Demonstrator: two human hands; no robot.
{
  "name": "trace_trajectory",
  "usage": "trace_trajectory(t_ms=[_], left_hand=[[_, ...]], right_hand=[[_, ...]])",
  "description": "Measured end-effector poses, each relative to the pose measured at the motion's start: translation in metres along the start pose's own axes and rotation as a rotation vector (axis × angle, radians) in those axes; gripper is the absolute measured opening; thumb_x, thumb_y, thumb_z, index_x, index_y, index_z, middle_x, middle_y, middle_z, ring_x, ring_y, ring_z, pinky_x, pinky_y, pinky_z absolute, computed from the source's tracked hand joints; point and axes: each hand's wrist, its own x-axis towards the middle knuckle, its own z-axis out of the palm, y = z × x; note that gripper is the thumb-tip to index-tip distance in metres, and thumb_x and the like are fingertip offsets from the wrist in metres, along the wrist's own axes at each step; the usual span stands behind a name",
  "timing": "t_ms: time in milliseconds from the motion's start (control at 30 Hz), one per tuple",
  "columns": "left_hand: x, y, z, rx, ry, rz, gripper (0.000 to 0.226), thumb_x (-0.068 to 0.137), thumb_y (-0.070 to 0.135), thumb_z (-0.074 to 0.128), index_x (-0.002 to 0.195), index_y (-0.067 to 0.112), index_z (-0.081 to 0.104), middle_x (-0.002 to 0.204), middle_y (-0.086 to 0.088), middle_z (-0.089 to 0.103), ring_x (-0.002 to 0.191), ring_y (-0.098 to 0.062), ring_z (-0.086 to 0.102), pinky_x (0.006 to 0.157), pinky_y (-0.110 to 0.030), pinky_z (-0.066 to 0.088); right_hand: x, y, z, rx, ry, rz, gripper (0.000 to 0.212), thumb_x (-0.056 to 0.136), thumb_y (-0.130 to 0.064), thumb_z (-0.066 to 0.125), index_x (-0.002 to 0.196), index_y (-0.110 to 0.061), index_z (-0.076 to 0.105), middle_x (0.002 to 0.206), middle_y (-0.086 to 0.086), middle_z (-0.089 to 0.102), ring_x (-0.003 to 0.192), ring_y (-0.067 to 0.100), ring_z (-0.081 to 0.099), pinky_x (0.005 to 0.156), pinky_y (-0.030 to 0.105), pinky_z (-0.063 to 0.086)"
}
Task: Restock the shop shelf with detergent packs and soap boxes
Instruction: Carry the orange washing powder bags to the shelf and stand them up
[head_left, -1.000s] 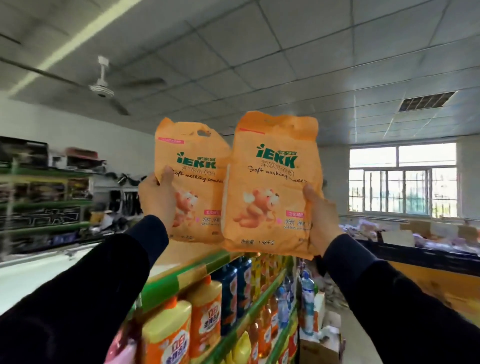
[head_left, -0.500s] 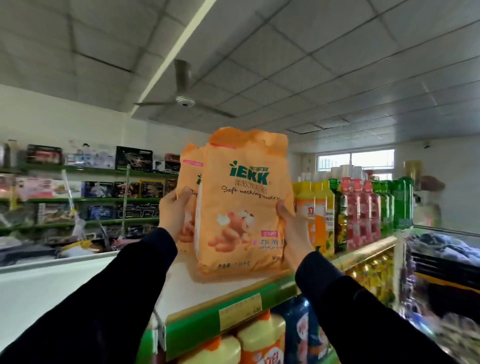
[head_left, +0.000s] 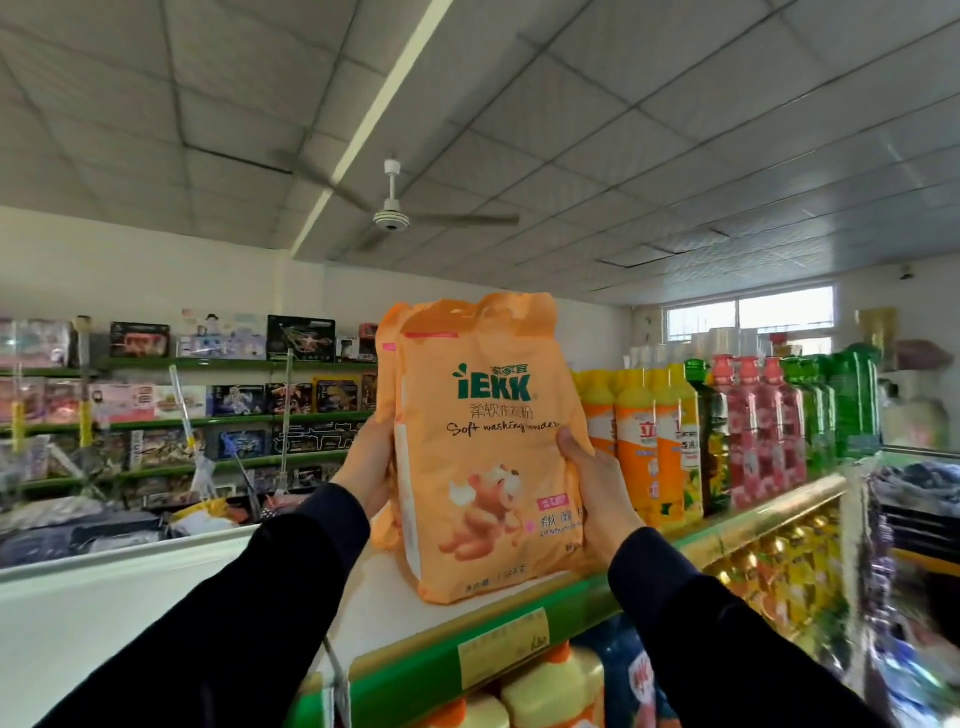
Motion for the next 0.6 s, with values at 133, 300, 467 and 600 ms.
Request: trace_trajectory(t_ms=[133, 300, 467, 600], left_hand=[[0.002, -0.003, 0.012, 0.027, -0.078, -0.048, 0.033, 0.107, 0.020, 0.050, 0.136, 0.010, 0.063, 0.126, -0.024, 0.069, 0.115, -0.041, 0.065, 0.104, -0.059, 0.050], [0.006, 0.035, 0.017, -0.067, -0.069, 0.044, 0.029, 0.107, 0.028, 0.041, 0.112, 0.013, 0.065, 0.100, -0.013, 0.068, 0.089, -0.026, 0.066, 0.098, -0.049, 0.051], [0.007, 0.056, 0.024, 0.143, -0.004, 0.182, 0.033, 0.107, 0.015, 0.046, 0.100, 0.023, 0.077, 0.083, -0.001, 0.076, 0.064, -0.015, 0.068, 0.054, -0.028, 0.057], [-0.004, 0.051, 0.035, 0.082, -0.049, 0.142, 0.043, 0.107, 0.044, 0.042, 0.109, 0.012, 0.070, 0.097, -0.003, 0.077, 0.086, -0.021, 0.073, 0.073, -0.035, 0.059]], right_hand=[[0.002, -0.002, -0.014, -0.091, 0.012, -0.056, 0.033, 0.095, -0.041, 0.068, 0.107, -0.011, 0.077, 0.096, 0.012, 0.081, 0.088, 0.031, 0.079, 0.083, 0.046, 0.062], [0.011, -0.032, -0.009, -0.113, -0.095, -0.111, 0.022, 0.096, -0.039, 0.067, 0.114, -0.027, 0.072, 0.099, -0.006, 0.081, 0.090, 0.015, 0.078, 0.066, 0.027, 0.062], [0.033, -0.055, 0.007, -0.233, 0.106, -0.130, 0.022, 0.099, -0.029, 0.064, 0.093, -0.013, 0.078, 0.092, 0.009, 0.080, 0.088, 0.031, 0.077, 0.082, 0.047, 0.063], [0.030, -0.039, 0.021, -0.188, 0.268, -0.253, 0.031, 0.100, -0.027, 0.060, 0.074, -0.017, 0.073, 0.072, 0.005, 0.075, 0.073, 0.027, 0.071, 0.067, 0.040, 0.061]])
